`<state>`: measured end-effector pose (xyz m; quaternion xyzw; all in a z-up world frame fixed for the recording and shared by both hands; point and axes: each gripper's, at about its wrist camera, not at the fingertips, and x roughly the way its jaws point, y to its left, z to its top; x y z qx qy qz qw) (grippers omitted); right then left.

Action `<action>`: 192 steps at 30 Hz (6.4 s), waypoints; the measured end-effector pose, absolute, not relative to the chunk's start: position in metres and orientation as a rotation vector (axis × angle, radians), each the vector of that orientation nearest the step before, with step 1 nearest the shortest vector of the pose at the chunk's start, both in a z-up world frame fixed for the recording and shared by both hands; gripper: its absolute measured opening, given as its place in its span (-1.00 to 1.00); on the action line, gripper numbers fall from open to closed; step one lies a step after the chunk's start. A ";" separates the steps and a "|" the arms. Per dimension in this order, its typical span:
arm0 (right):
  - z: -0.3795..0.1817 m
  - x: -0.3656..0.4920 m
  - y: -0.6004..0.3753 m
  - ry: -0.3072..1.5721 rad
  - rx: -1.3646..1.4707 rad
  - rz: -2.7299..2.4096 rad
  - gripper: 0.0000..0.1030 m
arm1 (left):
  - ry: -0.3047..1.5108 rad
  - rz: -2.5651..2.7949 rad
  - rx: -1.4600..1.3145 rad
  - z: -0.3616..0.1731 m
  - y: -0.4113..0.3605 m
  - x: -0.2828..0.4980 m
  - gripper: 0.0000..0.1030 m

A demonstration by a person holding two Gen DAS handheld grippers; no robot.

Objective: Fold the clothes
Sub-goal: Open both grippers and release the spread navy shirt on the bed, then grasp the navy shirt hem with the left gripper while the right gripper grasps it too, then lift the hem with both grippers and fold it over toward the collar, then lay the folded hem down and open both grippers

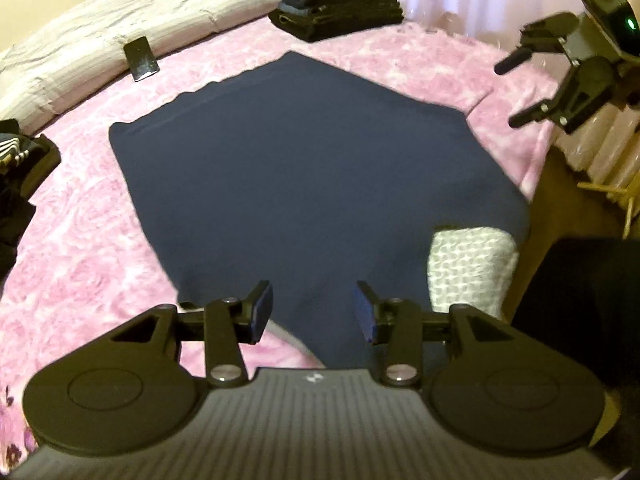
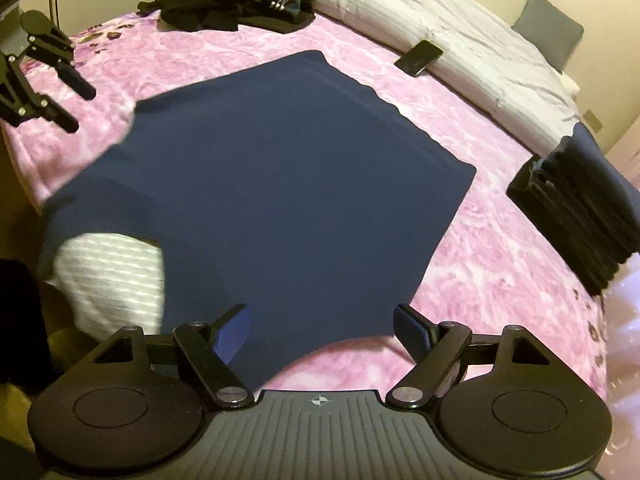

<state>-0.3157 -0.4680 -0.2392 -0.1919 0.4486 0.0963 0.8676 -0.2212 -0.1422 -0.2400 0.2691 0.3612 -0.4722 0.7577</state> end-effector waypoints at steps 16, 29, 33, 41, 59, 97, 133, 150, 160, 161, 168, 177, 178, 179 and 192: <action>-0.326 -0.328 -0.497 0.710 -0.408 0.141 0.58 | 0.544 -0.979 0.662 -0.319 -0.150 -0.244 -0.24; -0.287 -0.406 -0.461 0.868 -0.210 0.126 0.58 | 0.656 -0.851 0.562 -0.281 -0.105 -0.336 -0.20; -0.279 -0.433 -0.450 0.890 -0.232 0.141 0.58 | 0.657 -0.839 0.538 -0.275 -0.089 -0.360 -0.19; -0.284 -0.457 -0.435 0.902 -0.249 0.134 0.58 | 0.628 -0.831 0.547 -0.271 -0.074 -0.375 -0.16; -0.275 -0.455 -0.443 0.864 -0.251 0.104 0.58 | 0.537 -0.866 0.613 -0.267 -0.094 -0.364 -0.03; -0.373 -0.461 -0.372 0.627 -0.831 0.376 1.00 | 0.395 -1.031 0.590 -0.226 -0.109 -0.320 -0.94; -0.442 -0.455 -0.336 0.462 -1.011 0.270 0.60 | 0.505 -1.014 0.491 -0.225 -0.105 -0.298 -0.94; -0.392 -0.478 -0.354 0.441 -0.968 0.209 -0.83 | 0.482 -1.020 0.591 -0.232 -0.099 -0.309 -0.93; -0.289 -0.498 -0.383 0.366 -0.966 0.192 -1.00 | 0.341 -1.110 0.784 -0.220 -0.078 -0.391 -0.98; -0.282 -0.506 -0.388 0.362 -0.974 0.201 -1.00 | 0.336 -1.114 0.784 -0.218 -0.076 -0.397 -0.98; -0.242 -0.559 -0.392 0.399 -0.962 0.307 -1.00 | 0.330 -1.187 0.754 -0.187 -0.051 -0.445 -0.98; -0.196 -0.626 -0.380 0.493 -0.922 0.336 -1.00 | 0.320 -1.374 0.692 -0.133 -0.034 -0.477 -0.98; -0.193 -0.628 -0.379 0.490 -0.925 0.324 -1.00 | 0.313 -1.372 0.692 -0.129 -0.035 -0.474 -0.98; -0.190 -0.629 -0.379 0.485 -0.927 0.309 -1.00 | 0.305 -1.368 0.691 -0.125 -0.036 -0.470 -0.98; -0.150 -0.443 -0.427 0.501 -0.941 0.280 -1.00 | 0.269 -1.101 0.689 -0.115 -0.117 -0.299 -0.97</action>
